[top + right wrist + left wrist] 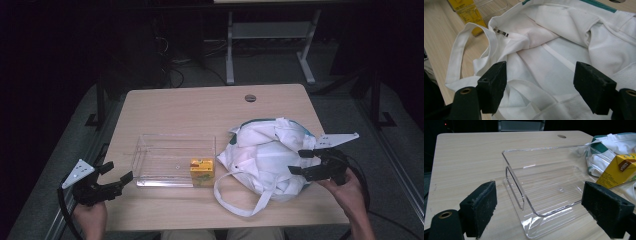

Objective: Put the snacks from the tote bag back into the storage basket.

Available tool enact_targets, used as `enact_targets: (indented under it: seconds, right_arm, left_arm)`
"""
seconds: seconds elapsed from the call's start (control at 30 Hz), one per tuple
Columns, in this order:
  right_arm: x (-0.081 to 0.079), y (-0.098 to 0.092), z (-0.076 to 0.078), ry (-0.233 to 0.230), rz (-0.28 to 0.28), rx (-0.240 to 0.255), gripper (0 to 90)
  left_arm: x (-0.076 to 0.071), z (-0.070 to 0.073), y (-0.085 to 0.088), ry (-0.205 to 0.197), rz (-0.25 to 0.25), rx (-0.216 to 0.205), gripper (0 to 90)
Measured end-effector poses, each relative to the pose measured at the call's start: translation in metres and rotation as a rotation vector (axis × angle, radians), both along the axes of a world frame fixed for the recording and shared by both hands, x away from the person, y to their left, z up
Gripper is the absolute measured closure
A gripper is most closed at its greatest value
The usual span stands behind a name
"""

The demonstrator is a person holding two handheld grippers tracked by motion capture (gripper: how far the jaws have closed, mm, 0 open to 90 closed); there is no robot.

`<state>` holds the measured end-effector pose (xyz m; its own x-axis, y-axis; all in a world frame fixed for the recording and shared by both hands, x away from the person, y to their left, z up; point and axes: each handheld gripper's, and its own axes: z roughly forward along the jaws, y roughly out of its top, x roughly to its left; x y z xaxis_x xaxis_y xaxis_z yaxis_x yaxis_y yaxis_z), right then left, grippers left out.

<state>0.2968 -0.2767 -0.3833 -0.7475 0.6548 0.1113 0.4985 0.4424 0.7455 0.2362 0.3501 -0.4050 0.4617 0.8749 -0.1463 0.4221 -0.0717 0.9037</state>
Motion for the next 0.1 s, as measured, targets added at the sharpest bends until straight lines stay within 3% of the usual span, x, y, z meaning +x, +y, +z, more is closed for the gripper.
enact_targets:
  seconds: [0.1]
  right_arm:
    - [0.0004, 0.0002, -0.0013, 0.002, 0.008, 0.001, 26.8]
  left_arm:
    - [0.0002, 0.0, 0.0003, -0.001, 0.0, -0.001, 12.6]
